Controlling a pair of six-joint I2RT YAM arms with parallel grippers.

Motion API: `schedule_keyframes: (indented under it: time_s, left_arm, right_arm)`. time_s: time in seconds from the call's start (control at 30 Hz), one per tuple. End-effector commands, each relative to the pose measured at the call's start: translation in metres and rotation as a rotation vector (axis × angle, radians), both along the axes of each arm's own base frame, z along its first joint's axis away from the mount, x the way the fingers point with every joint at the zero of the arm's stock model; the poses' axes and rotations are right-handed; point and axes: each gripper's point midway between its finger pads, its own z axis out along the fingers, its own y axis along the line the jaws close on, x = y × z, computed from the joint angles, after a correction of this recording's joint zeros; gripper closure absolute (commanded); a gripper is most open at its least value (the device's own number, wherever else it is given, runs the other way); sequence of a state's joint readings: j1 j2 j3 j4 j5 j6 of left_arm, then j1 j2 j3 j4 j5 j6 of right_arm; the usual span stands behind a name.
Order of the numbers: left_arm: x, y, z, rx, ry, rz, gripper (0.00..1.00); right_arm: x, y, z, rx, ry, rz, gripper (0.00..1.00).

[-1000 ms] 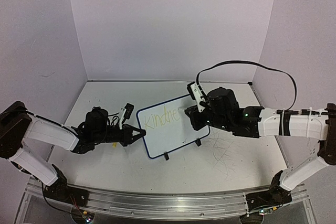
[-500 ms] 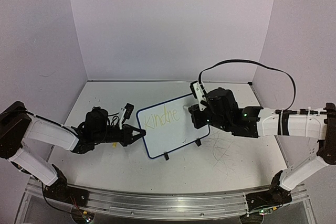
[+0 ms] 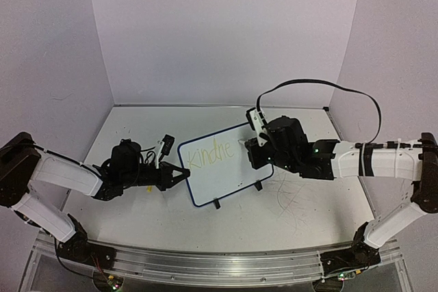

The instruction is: Write a sentence on the whiteboard

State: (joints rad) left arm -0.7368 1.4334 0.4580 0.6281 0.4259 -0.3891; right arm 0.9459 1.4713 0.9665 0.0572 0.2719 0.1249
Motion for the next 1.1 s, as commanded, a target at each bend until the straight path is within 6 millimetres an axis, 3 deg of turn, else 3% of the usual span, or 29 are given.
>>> schedule_keyframes:
  time_s: [0.0, 0.3, 0.67, 1.07]
  left_arm:
    - [0.004, 0.000, 0.006, 0.014, -0.022, 0.009, 1.00]
    - [0.005, -0.001, 0.007, 0.014, -0.023, 0.007, 1.00]
    - [0.005, -0.001, 0.007, 0.014, -0.024, 0.007, 1.00]
    - [0.004, 0.000, 0.006, 0.017, -0.022, 0.011, 1.00]
  right_arm:
    - [0.004, 0.013, 0.018, 0.057, -0.029, 0.019, 1.00]
    - [0.003, 0.019, 0.019, 0.068, -0.021, 0.044, 1.00]
    - [-0.005, 0.024, 0.002, 0.037, 0.023, 0.072, 1.00]
    - [-0.005, 0.001, -0.003, -0.013, 0.013, -0.010, 1.00]
